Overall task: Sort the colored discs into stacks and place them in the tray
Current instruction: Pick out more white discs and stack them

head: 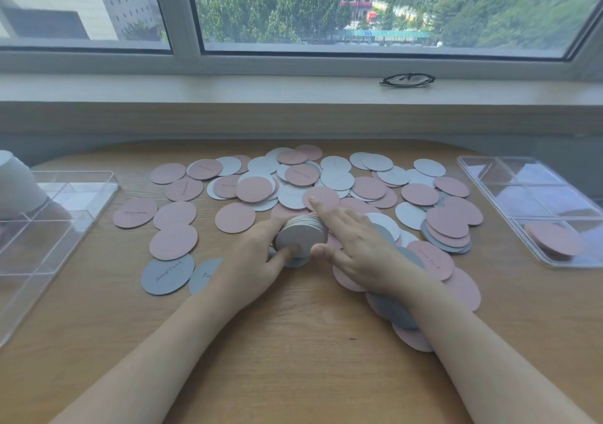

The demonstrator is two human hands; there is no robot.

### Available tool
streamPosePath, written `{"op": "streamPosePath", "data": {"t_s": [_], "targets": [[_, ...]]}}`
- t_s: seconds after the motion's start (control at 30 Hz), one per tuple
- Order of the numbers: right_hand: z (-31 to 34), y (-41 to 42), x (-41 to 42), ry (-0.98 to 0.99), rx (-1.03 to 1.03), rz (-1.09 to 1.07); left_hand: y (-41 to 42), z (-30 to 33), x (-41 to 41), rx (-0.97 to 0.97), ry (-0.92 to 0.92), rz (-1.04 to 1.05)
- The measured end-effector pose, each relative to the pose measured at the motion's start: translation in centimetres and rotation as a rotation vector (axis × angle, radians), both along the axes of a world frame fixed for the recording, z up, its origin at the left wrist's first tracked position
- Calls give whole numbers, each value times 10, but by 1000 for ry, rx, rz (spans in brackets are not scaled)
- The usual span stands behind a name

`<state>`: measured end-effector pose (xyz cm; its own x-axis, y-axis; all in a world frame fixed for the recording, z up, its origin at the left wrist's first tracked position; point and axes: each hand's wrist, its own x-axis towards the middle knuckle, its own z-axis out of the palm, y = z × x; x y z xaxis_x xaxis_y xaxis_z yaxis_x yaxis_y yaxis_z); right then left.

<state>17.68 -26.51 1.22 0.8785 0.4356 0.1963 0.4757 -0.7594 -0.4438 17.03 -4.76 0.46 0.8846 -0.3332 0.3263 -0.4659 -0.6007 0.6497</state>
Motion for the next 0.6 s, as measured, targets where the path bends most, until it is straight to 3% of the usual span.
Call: {"op": "streamPosePath", "data": {"t_s": [0.13,0.23,0.33,0.43,0.6], "targets": [[2,4,-3,34,-55,39,0,-3,2,22,31,4],[10,-4,-1,-6,29,14,1,-2,2,12,22,-25],[16,-34,10,-143,122,-303,1,1,0,2,23,-26],[15,-69,17,-92,-62,-583,1,3,-2,-11,4,-27],[13,-76,15,49,-169,-611,0,5,-3,-30,-4,-31]]}}
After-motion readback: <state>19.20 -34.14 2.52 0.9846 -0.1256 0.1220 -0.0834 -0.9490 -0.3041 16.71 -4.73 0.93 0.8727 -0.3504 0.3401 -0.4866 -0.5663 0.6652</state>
